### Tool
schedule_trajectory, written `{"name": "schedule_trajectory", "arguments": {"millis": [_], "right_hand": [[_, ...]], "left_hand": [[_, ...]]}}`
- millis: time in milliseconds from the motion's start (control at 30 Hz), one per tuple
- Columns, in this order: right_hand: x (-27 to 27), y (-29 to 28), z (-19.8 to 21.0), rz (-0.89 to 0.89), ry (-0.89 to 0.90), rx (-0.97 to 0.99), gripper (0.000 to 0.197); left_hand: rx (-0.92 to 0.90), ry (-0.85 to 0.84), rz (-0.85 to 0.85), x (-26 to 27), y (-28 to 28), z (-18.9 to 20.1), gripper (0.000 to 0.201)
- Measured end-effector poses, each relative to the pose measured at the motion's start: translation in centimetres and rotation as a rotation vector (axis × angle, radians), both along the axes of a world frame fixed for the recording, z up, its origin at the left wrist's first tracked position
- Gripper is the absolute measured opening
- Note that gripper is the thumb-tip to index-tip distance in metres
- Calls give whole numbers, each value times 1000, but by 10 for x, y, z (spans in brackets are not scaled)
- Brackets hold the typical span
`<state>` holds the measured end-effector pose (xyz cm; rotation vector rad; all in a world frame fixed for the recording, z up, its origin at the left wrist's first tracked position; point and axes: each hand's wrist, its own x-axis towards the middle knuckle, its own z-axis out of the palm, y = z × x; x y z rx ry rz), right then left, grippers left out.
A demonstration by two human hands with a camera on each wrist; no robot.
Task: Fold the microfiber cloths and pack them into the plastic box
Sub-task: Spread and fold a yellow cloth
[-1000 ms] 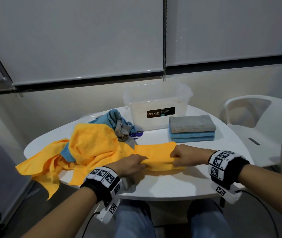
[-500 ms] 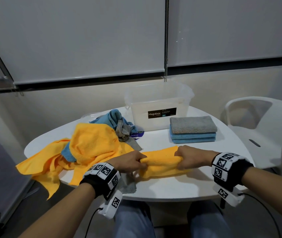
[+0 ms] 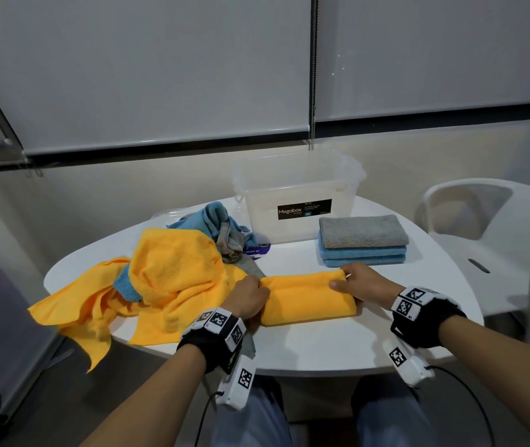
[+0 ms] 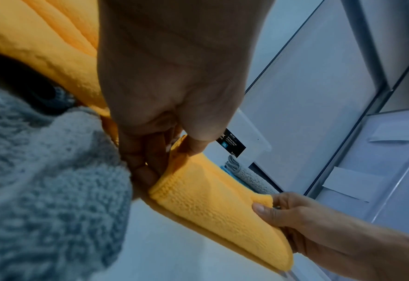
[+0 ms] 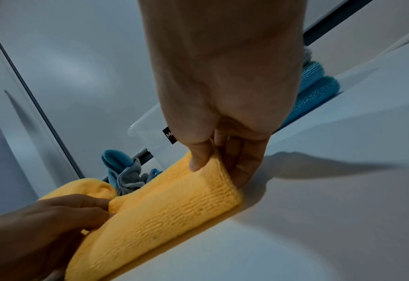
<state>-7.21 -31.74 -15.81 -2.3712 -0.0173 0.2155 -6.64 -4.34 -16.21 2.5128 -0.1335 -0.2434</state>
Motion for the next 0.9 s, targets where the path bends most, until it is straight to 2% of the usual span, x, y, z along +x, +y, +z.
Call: {"name": "schedule_trajectory", "arguments": {"millis": [133,233,300,367,433,500,733,900], "right_hand": [[5,3,-9,-26,-22,-15,32],[6,6,-9,-48,-33,-43,33],[5,7,-7,-46,-41,-58,31],[4,7,-6,-39,-41,-56,30],[3,7,-6,-41,-39,-37,29],[3,7,-7,-43,-36,-40,28],[9,8,-12,-75,-8,-41,31],[15,13,-9,-86,36,-123,38]], "left_hand": [[28,-1,48,1,-4,-5,24],[-62,68,89,-3,-8,-2,58],[-27,83,74,-7,-11,-2,80],[62,26,58,-9,-11,-6,71],[47,-13,90,-7,-12,-9,49],[16,-16,133,-4,-13,-11,38],[40,-24,163,-2,-16,-16,37],[53,-2,175,0,-15,-16,35]]}}
